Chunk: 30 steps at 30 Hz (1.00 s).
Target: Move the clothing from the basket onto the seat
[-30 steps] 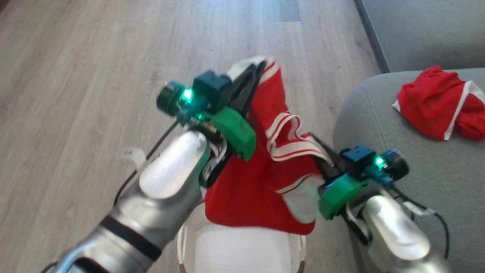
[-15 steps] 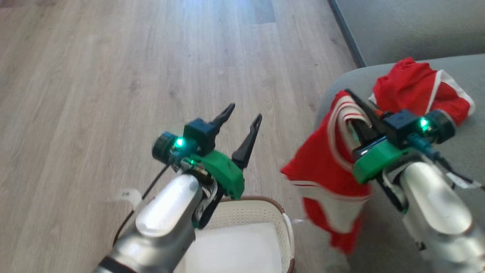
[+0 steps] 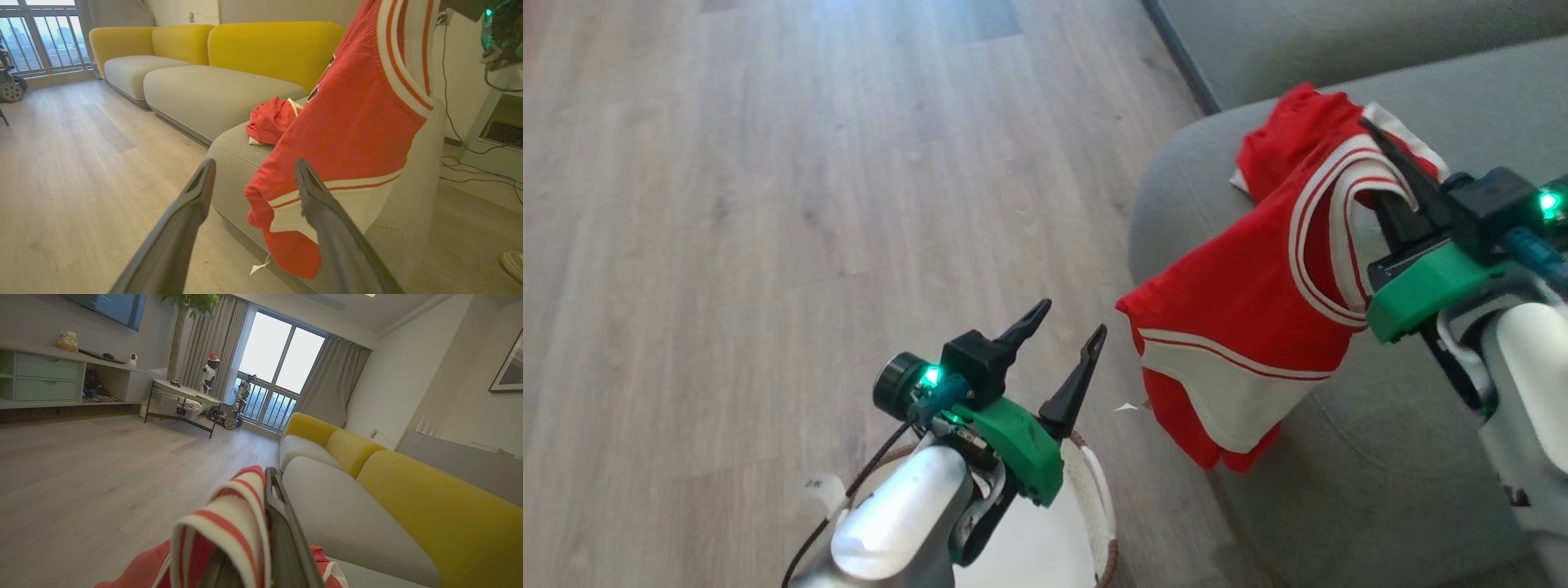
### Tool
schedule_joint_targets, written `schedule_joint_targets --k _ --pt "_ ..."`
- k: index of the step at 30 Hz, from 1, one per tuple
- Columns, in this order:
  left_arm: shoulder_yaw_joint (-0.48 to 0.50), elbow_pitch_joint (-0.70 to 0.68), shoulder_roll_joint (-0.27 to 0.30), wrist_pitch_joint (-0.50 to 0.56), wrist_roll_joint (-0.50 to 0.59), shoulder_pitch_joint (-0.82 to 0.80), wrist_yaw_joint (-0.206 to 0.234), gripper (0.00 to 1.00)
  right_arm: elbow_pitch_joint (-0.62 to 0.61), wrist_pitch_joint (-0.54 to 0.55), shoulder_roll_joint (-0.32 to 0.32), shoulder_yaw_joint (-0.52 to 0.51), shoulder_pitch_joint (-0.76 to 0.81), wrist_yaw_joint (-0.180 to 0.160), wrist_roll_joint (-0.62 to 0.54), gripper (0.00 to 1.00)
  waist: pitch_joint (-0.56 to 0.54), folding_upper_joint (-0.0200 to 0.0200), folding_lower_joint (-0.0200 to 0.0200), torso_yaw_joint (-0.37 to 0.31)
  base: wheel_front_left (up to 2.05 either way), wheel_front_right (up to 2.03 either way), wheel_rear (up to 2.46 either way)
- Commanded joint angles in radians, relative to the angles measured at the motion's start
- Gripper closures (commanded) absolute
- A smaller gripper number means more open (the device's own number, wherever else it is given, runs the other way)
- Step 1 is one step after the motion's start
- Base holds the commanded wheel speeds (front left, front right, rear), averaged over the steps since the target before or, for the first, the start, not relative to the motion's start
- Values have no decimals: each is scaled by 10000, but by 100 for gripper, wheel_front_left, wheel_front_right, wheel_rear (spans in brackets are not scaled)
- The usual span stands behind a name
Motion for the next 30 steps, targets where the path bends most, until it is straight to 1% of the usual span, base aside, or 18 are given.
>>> schedule_joint_targets --k 1,3,8,13,16,20,25,30 --pt "364 -363 32 -125 112 -290 2 0 -562 126 -192 -73 -607 -4 120 100 171 -1 0 -485 0 0 0" --pt "310 -420 -11 -125 173 -184 -4 0 -820 284 -259 -171 -590 -4 173 100 320 -1 0 -852 0 0 0" --pt "154 -529 -48 -125 305 -151 44 0 -1096 412 -219 -265 -474 -4 199 100 605 -1 0 -1370 0 0 0" --pt "51 -617 -58 -125 374 -235 61 0 -1124 428 -102 -209 -460 -4 171 100 844 -1 0 -1640 0 0 0" --pt "-7 -708 -61 -125 379 -331 92 0 -812 470 -80 106 -642 -4 316 100 1053 -1 0 -1724 0 0 0" --pt "-62 -813 -62 -126 417 -490 136 0 -201 446 -209 254 -1480 -4 471 100 1471 -1 0 -1635 0 0 0" --pt "-48 -827 -57 -126 670 -780 200 0 673 569 -394 25 -3375 -4 717 100 2243 -1 0 -1275 0 0 0" --pt "31 -1222 -29 -126 899 -1127 322 0 1599 798 -976 -190 -5418 -4 615 100 3215 -1 0 -686 0 0 0"
